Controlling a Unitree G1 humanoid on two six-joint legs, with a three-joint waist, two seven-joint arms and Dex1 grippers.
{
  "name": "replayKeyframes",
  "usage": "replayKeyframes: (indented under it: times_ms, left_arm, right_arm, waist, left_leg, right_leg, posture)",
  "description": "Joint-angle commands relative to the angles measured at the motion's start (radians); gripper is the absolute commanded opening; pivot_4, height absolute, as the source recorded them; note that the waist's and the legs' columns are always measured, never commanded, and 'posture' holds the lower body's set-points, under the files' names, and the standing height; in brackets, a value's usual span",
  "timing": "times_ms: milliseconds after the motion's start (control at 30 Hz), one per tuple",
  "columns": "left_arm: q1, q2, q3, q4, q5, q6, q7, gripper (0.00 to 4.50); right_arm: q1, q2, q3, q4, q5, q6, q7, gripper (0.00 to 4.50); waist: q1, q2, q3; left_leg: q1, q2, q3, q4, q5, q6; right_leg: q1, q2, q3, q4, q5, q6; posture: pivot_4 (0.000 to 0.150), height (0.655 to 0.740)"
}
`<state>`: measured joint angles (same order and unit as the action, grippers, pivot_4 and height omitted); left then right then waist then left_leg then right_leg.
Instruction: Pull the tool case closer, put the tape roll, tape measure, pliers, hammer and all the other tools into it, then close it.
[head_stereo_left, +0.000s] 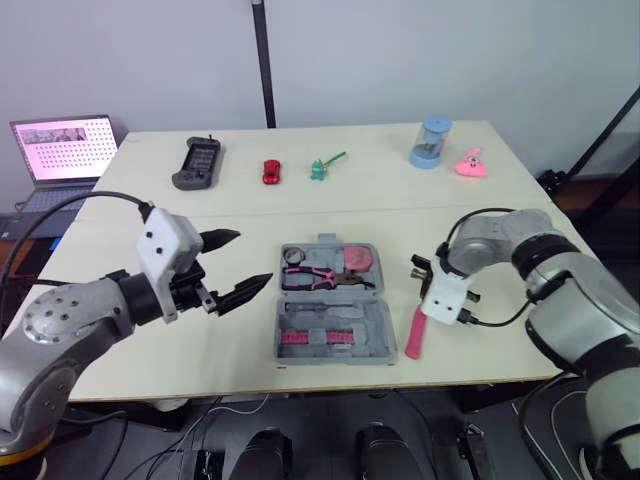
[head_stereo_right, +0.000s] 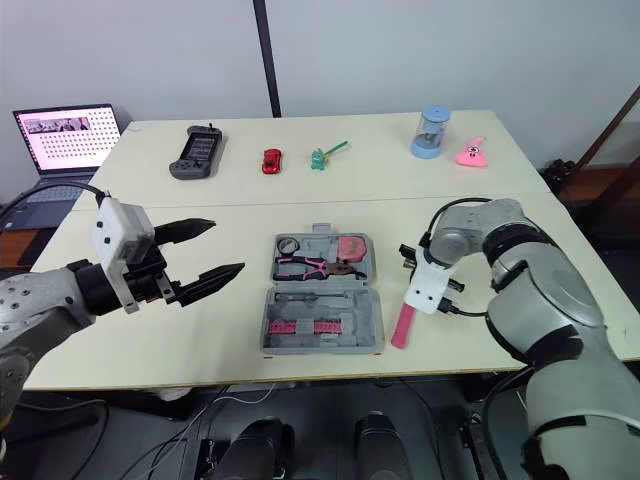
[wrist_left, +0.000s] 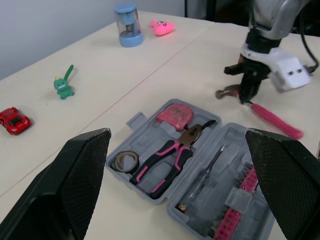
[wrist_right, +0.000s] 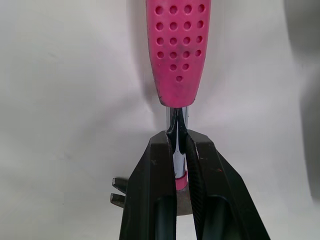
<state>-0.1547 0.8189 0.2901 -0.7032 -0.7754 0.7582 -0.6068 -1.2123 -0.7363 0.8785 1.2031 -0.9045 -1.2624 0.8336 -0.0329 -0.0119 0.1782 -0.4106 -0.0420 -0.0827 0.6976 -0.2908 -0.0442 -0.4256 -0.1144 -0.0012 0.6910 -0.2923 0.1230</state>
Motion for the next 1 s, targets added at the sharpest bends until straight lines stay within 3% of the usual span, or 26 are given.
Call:
replayKeyframes:
  times_ms: [33, 133, 200, 267, 333, 433, 500, 600, 767, 1000]
  left_arm:
    - [-0.033, 0.01, -0.014, 0.012, 0.008, -0.022, -0.017, 4.5]
    - [-0.068, 0.004, -0.049, 0.044, 0.022, -0.038, -0.038, 4.5]
    - [-0.089, 0.002, -0.069, 0.067, 0.035, -0.052, -0.052, 4.5]
    - [-0.095, 0.001, -0.078, 0.076, 0.044, -0.064, -0.061, 4.5]
    - [-0.095, 0.002, -0.082, 0.082, 0.052, -0.072, -0.071, 4.5]
    - [-0.1, 0.007, -0.081, 0.089, 0.052, -0.07, -0.085, 4.5]
    - [-0.105, 0.008, -0.085, 0.09, 0.053, -0.066, -0.089, 4.5]
    - [-0.106, 0.006, -0.084, 0.085, 0.049, -0.06, -0.085, 4.5]
    - [-0.1, 0.007, -0.075, 0.069, 0.035, -0.048, -0.079, 4.5]
    - [-0.092, 0.004, -0.062, 0.056, 0.005, -0.046, -0.086, 4.5]
  right_arm:
    - [0.028, -0.069, -0.03, -0.036, 0.094, -0.093, 0.095, 0.02]
    - [0.077, -0.114, -0.117, -0.053, 0.296, -0.006, 0.268, 0.02]
    - [0.159, -0.141, -0.233, -0.138, 0.502, 0.239, 0.438, 0.02]
    - [0.24, -0.166, -0.325, -0.276, 0.617, 0.474, 0.505, 0.02]
    - [0.32, -0.174, -0.45, -0.463, 0.723, 0.859, 0.512, 0.02]
    - [0.452, -0.209, -0.616, -0.777, 0.826, 1.638, 0.508, 0.02]
    - [0.533, -0.221, -0.67, -0.934, 0.849, 1.947, 0.479, 0.02]
    - [0.671, -0.137, -0.803, -1.09, 0.894, 2.182, 0.312, 0.02]
    - [0.748, -0.02, -0.878, -1.142, 0.929, 2.392, 0.138, 0.02]
    - [0.722, 0.13, -0.926, -0.987, 0.923, 2.303, -0.1, 0.02]
  waist:
    - [-0.003, 0.0, 0.0]
    - [-0.01, 0.0, 0.0]
    - [-0.011, 0.0, 0.001]
    - [-0.01, 0.0, 0.001]
    - [-0.011, 0.002, 0.002]
    - [-0.006, 0.005, 0.003]
    - [0.007, 0.006, 0.003]
    - [0.024, 0.004, 0.002]
    - [0.026, 0.005, 0.002]
    - [0.021, 0.0, -0.001]
  left_leg:
    - [0.0, 0.0, 0.0, 0.0, 0.0, 0.0]
    - [0.0, 0.0, 0.001, 0.0, 0.0, 0.0]
    - [0.0, 0.001, 0.001, 0.0, 0.0, 0.0]
    - [0.0, 0.002, 0.0, 0.0, 0.0, 0.001]
    - [0.0, 0.003, 0.0, 0.0, -0.001, 0.002]
    - [-0.001, 0.004, 0.0, 0.0, -0.003, 0.005]
    - [-0.001, 0.003, -0.001, 0.0, -0.003, 0.005]
    - [-0.002, 0.003, -0.001, 0.0, -0.004, 0.007]
    - [-0.002, 0.001, 0.0, 0.001, -0.004, 0.008]
    - [-0.001, 0.001, -0.001, 0.001, -0.004, 0.008]
  right_leg:
    - [0.0, 0.0, 0.0, 0.0, 0.0, 0.0]
    - [0.0, 0.0, 0.0, 0.0, 0.0, 0.0]
    - [0.0, 0.0, 0.0, 0.0, 0.0, 0.0]
    - [0.0, 0.0, 0.0, 0.0, 0.0, 0.0]
    - [0.0, 0.0, 0.0, 0.0, 0.0, 0.0]
    - [-0.001, 0.0, 0.0, 0.0, 0.0, 0.0]
    - [-0.001, -0.002, 0.0, 0.0, 0.0, 0.0]
    - [-0.001, -0.002, -0.001, -0.002, 0.0, 0.0]
    - [0.0, -0.004, -0.001, -0.002, 0.0, 0.0]
    - [0.001, -0.003, -0.002, -0.002, 0.0, 0.0]
  posture:
    - [0.15, 0.6753]
    - [0.15, 0.6753]
    - [0.15, 0.6753]
    - [0.15, 0.6753]
    - [0.15, 0.6753]
    - [0.15, 0.6753]
    - [0.15, 0.6753]
    - [0.15, 0.6753]
    - [0.15, 0.6753]
    - [0.15, 0.6753]
